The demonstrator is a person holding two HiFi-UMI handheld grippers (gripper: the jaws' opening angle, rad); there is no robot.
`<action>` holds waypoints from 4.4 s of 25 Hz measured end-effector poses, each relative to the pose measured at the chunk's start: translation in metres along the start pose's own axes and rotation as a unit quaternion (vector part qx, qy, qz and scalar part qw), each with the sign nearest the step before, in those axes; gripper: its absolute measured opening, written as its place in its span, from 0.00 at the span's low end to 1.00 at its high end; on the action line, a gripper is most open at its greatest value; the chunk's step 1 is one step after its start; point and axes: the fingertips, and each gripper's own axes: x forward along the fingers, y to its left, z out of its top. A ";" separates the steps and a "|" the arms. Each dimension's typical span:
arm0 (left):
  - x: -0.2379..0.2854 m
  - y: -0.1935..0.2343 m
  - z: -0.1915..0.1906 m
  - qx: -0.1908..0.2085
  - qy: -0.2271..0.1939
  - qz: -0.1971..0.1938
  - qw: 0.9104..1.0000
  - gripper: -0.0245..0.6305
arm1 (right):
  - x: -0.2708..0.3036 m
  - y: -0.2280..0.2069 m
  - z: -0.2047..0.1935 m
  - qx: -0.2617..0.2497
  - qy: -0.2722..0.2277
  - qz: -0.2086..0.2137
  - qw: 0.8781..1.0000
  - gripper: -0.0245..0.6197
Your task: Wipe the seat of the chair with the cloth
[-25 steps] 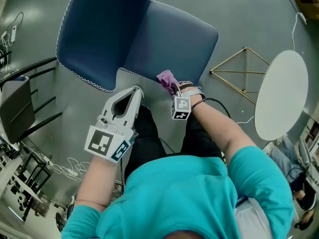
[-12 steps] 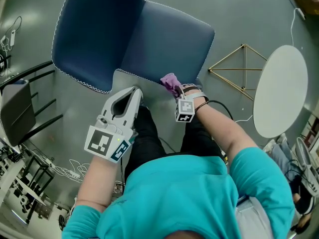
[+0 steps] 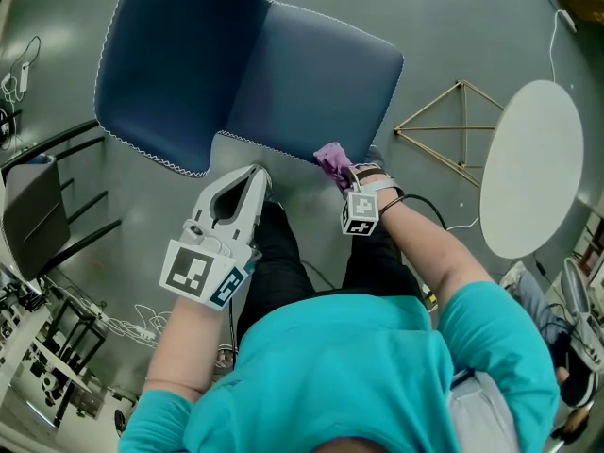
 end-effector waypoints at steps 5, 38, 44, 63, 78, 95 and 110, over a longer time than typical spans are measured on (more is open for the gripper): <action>-0.004 0.000 0.000 0.001 0.002 -0.002 1.000 0.04 | -0.003 0.002 0.002 0.011 -0.002 -0.002 1.000 0.12; 0.021 -0.026 0.012 0.023 0.015 -0.027 0.999 0.04 | -0.014 0.051 -0.115 0.064 0.113 0.058 0.990 0.12; 0.034 -0.032 0.022 0.033 0.019 -0.034 0.999 0.04 | -0.020 0.041 -0.117 0.142 0.094 0.050 0.984 0.12; 0.019 -0.111 0.154 0.066 -0.010 -0.059 0.996 0.04 | -0.216 -0.072 -0.020 0.379 -0.108 -0.021 0.919 0.12; -0.055 -0.229 0.325 0.128 -0.094 -0.083 0.984 0.04 | -0.533 -0.178 0.023 0.438 -0.295 -0.117 0.841 0.12; -0.131 -0.286 0.407 0.175 -0.182 -0.119 0.960 0.04 | -0.759 -0.202 0.104 0.383 -0.499 -0.170 0.759 0.12; -0.144 -0.259 0.402 0.148 -0.190 -0.108 0.965 0.04 | -0.744 -0.207 0.140 0.344 -0.471 -0.159 0.796 0.11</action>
